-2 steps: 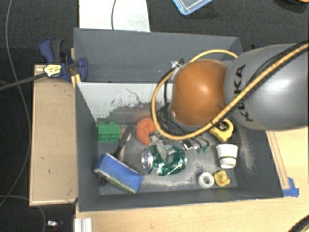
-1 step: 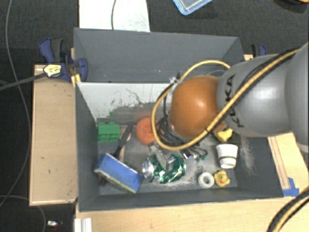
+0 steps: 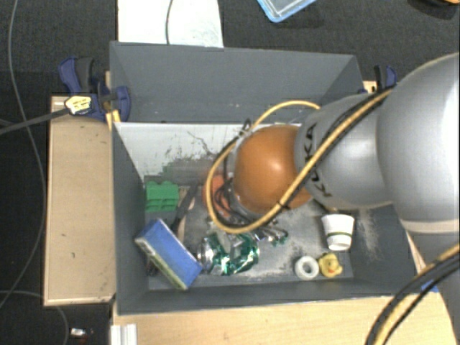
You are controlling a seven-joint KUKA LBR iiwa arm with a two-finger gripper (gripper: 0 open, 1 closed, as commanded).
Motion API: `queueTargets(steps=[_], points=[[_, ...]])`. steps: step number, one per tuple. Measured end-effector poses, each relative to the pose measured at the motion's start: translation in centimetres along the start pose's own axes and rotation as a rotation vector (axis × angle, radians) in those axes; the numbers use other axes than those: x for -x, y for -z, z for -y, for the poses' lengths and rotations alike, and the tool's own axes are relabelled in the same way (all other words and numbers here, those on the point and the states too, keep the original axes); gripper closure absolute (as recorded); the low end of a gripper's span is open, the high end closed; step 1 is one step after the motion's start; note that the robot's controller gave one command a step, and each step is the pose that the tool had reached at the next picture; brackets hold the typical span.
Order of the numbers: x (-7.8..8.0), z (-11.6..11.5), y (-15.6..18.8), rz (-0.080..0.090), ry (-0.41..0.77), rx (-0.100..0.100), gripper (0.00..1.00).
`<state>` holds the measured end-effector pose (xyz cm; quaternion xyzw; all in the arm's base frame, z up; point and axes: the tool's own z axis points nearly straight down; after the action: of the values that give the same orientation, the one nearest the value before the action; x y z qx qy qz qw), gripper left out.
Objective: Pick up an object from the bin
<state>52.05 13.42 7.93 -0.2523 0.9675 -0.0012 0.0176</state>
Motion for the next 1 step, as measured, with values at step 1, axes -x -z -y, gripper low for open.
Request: queueTargets(steps=[1], points=[[-1.38,1.33,-0.42,-0.015,0.098,0.003,1.00]])
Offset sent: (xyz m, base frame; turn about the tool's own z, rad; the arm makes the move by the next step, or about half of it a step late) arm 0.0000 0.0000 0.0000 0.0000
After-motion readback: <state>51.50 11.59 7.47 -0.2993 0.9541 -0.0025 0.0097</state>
